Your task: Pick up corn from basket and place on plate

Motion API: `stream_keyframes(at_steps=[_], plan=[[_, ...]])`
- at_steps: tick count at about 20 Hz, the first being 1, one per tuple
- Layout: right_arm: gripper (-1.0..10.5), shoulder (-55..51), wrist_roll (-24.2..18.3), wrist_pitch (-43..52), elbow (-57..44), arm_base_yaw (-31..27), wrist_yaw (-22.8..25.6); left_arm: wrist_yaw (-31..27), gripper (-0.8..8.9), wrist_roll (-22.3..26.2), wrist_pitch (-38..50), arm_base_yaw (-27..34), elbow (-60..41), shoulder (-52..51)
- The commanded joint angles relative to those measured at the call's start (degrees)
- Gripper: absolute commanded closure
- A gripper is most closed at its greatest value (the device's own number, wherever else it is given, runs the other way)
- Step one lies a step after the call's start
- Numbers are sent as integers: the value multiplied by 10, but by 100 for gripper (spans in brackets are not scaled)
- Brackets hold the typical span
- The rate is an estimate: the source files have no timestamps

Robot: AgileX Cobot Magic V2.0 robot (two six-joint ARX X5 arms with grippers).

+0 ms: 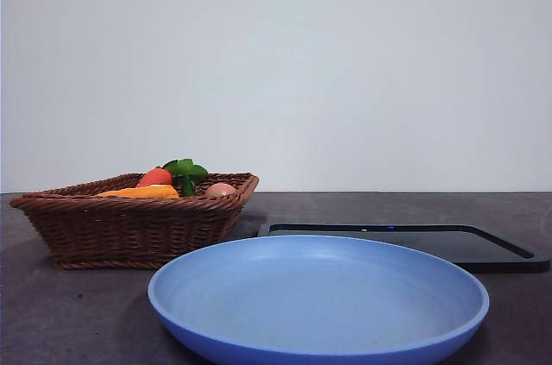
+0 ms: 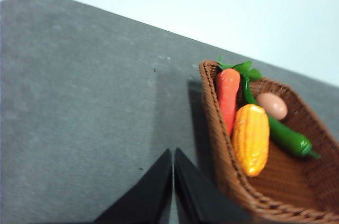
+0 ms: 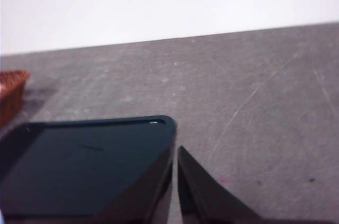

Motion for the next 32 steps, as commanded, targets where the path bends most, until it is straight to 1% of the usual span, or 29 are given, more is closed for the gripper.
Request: stream_keyframes(at_steps=[1, 2, 4, 6, 9, 12, 14, 17, 21, 24, 29, 32], plan=[[945, 0, 65, 5, 4, 2, -21, 6, 806, -78, 10, 2, -11, -1], [945, 0, 69, 5, 8, 2, -29, 15, 806, -94, 8, 2, -8, -1], [945, 0, 90, -1, 20, 2, -30, 43, 806, -123, 6, 2, 3, -1], [945, 1, 108, -24, 38, 2, -27, 71, 806, -139, 5, 2, 15, -1], [945, 4, 109, -68, 72, 2, -23, 92, 806, -159, -11, 2, 40, 1], [945, 18, 108, -96, 105, 2, -23, 96, 806, -162, -51, 2, 73, 7], [945, 31, 108, -118, 130, 2, -27, 118, 806, -160, -74, 2, 96, 17], [945, 59, 107, -151, 168, 2, -47, 160, 806, -156, -98, 2, 130, 41], [945, 110, 92, -196, 218, 2, -89, 200, 806, -142, -125, 2, 174, 79], [945, 159, 84, -223, 251, 2, -126, 230, 806, -118, -151, 1, 209, 113], [945, 242, 31, -286, 300, 2, -183, 263, 806, -77, -208, -7, 258, 158], [945, 284, -9, -317, 322, 3, -222, 288, 806, -38, -261, -13, 284, 191]])
